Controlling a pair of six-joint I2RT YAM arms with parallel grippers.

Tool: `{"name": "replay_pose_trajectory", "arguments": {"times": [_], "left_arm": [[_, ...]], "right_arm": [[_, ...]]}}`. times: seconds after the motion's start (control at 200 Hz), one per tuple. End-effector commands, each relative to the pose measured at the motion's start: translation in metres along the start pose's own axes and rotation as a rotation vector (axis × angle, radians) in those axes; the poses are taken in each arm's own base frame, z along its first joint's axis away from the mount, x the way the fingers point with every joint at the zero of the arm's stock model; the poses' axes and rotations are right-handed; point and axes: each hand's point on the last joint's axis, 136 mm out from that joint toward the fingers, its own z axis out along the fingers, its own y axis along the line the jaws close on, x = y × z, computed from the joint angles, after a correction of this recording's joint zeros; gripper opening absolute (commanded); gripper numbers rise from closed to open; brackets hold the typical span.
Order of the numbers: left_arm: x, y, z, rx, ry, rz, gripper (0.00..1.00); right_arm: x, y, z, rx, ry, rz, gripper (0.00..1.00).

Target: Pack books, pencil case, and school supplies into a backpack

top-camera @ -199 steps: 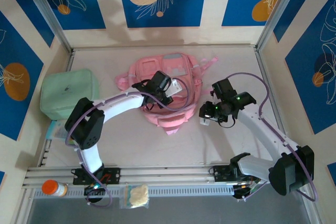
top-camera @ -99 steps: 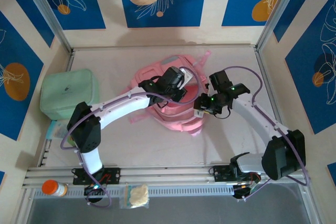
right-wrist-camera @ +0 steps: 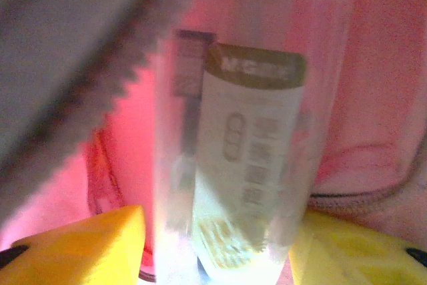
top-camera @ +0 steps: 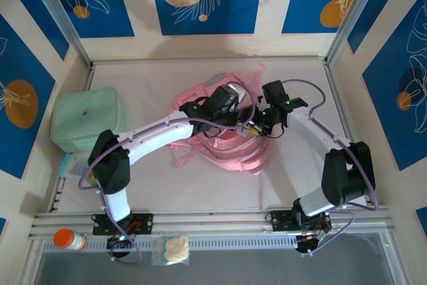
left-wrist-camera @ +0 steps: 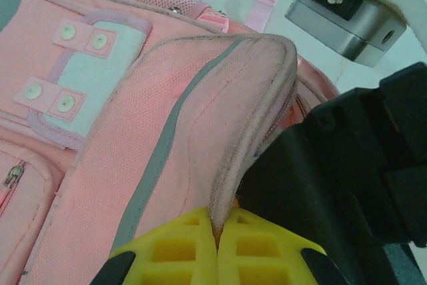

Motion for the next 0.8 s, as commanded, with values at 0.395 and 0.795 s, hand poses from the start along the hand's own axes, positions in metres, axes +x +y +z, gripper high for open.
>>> {"name": "replay_pose_trajectory", "arguments": {"times": [0.395, 0.795], "left_arm": [[-0.028, -0.013, -0.012, 0.07, -0.12, -0.082, 0.0], [-0.014, -0.013, -0.011, 0.089, -0.083, -0.122, 0.0]], "right_arm": [[0.002, 0.016, 0.007, -0.166, 0.032, 0.086, 0.28], [0.001, 0.015, 0.002, -0.178, 0.004, 0.042, 0.18]]}}
